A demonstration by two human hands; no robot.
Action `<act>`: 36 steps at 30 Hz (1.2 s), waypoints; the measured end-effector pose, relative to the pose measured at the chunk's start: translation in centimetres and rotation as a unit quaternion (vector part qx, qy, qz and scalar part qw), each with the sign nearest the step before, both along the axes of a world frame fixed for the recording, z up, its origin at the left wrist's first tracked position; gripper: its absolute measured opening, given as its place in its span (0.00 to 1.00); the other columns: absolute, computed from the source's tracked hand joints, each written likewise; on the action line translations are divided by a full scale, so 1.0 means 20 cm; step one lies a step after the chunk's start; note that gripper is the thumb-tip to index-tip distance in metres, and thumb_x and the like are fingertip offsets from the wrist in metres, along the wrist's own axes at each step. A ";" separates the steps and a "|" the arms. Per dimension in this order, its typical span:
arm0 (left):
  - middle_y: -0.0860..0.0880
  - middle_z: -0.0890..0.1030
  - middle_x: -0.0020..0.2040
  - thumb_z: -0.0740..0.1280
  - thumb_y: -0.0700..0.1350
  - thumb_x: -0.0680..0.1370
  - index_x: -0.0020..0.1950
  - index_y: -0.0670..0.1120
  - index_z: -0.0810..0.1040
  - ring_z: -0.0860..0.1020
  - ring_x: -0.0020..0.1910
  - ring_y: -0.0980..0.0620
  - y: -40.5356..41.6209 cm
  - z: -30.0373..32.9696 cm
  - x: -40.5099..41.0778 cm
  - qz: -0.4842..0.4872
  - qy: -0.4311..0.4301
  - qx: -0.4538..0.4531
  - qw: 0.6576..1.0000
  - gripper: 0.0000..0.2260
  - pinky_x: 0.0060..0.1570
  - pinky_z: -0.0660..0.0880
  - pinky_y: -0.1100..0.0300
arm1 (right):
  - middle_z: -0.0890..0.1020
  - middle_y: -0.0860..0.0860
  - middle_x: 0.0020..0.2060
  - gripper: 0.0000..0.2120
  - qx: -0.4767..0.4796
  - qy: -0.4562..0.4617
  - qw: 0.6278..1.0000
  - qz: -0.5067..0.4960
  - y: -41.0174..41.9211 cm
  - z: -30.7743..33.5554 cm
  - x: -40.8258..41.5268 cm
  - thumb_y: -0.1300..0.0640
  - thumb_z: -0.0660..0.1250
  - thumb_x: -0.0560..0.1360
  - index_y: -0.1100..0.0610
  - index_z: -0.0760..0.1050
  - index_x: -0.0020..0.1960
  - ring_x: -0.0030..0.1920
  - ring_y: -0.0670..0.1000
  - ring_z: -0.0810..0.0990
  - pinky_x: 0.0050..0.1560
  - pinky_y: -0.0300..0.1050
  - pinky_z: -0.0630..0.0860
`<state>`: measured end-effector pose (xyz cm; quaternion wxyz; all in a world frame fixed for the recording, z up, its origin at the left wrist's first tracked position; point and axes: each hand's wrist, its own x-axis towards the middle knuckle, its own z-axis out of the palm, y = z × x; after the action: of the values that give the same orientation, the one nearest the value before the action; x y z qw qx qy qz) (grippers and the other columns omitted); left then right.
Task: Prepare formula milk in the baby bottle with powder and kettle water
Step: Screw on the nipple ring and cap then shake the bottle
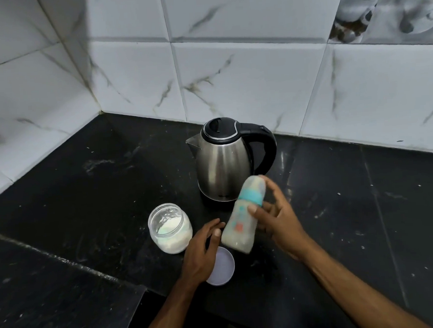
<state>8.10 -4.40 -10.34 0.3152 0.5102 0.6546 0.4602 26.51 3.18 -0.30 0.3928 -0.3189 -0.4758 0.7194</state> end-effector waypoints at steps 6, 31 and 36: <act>0.59 0.80 0.61 0.55 0.63 0.78 0.67 0.47 0.75 0.75 0.63 0.63 0.00 0.01 0.00 -0.002 0.006 0.000 1.000 0.27 0.64 0.70 0.62 | 0.84 0.55 0.54 0.31 -0.007 0.091 0.990 -0.104 0.09 0.08 -0.01 0.61 0.73 0.72 0.48 0.65 0.71 0.53 0.57 0.84 0.45 0.52 0.83; 0.61 0.80 0.62 0.60 0.66 0.75 0.67 0.60 0.69 0.74 0.66 0.63 -0.02 0.03 0.00 -0.005 -0.007 -0.035 0.999 0.22 0.68 0.69 0.57 | 0.81 0.58 0.57 0.34 -0.046 0.122 0.985 -0.115 0.12 0.04 0.03 0.53 0.78 0.69 0.47 0.66 0.70 0.51 0.55 0.84 0.44 0.49 0.82; 0.66 0.79 0.59 0.59 0.68 0.75 0.72 0.50 0.67 0.74 0.65 0.64 -0.03 0.05 0.00 -0.002 -0.009 -0.032 0.999 0.31 0.67 0.71 0.55 | 0.83 0.59 0.57 0.44 -0.008 0.026 0.999 -0.017 0.05 -0.01 0.03 0.45 0.84 0.56 0.43 0.69 0.68 0.55 0.58 0.84 0.46 0.52 0.82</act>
<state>8.13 -4.98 -9.43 0.3380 0.4970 0.6656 0.4425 27.19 4.15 -0.49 0.4144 -0.3112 -0.4539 0.7249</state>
